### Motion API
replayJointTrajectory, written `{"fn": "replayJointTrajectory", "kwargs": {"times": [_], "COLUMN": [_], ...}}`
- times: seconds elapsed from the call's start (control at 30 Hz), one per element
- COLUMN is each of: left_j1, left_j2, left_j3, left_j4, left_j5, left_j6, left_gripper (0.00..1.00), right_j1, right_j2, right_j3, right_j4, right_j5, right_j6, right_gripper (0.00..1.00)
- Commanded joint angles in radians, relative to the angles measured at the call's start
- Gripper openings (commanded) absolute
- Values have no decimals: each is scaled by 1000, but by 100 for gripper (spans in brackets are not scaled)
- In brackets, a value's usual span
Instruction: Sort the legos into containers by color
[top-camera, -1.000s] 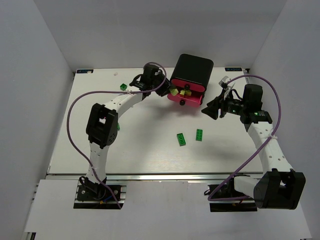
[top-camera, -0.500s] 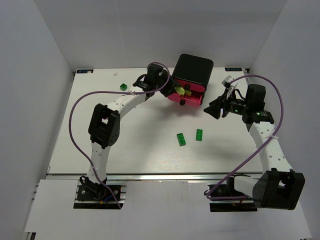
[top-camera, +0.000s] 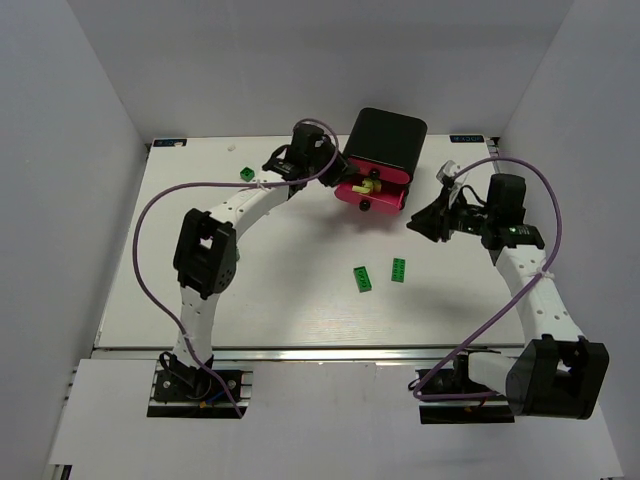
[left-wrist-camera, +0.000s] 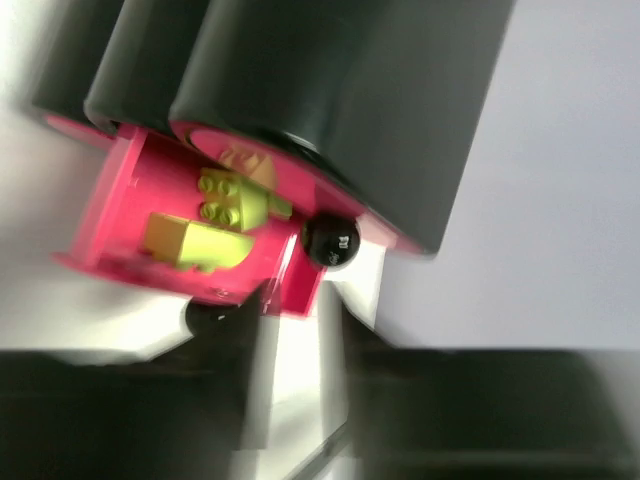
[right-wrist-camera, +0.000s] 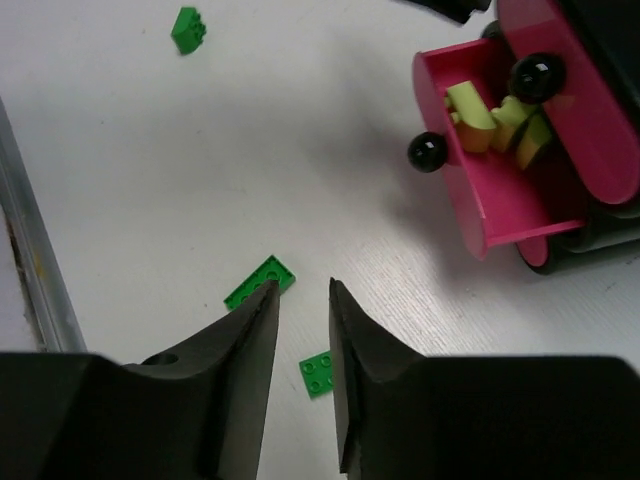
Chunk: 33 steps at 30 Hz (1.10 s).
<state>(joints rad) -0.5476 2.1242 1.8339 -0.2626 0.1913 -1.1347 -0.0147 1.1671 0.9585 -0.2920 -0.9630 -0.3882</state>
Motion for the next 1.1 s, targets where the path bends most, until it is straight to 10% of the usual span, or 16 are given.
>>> {"fn": "replayJointTrajectory", "kwargs": {"times": [0.0, 0.07, 0.17, 0.33, 0.47, 1.07], "left_j1": [17, 26, 26, 26, 26, 15], "left_j2": [-190, -283, -505, -835, -970, -1144], "left_j3": [7, -116, -292, -683, -873, -1004], "left_j4": [-32, -38, -49, -125, -101, -82], "left_j5": [10, 16, 7, -174, -328, -423], "left_j6": [175, 297, 565, 860, 929, 971], "left_gripper": [24, 4, 0, 65, 81, 86], "right_j1": [56, 85, 172, 329, 384, 453], "right_j2": [-9, -21, -8, 110, 270, 554], "right_j3": [-40, -76, -118, -64, 55, 244], "right_j4": [-22, 8, 51, 103, 143, 280], "right_j5": [-22, 70, 217, 464, 734, 1106], "right_j6": [-159, -236, -323, -338, -278, -238], "right_gripper": [30, 2, 0, 3, 11, 11]}}
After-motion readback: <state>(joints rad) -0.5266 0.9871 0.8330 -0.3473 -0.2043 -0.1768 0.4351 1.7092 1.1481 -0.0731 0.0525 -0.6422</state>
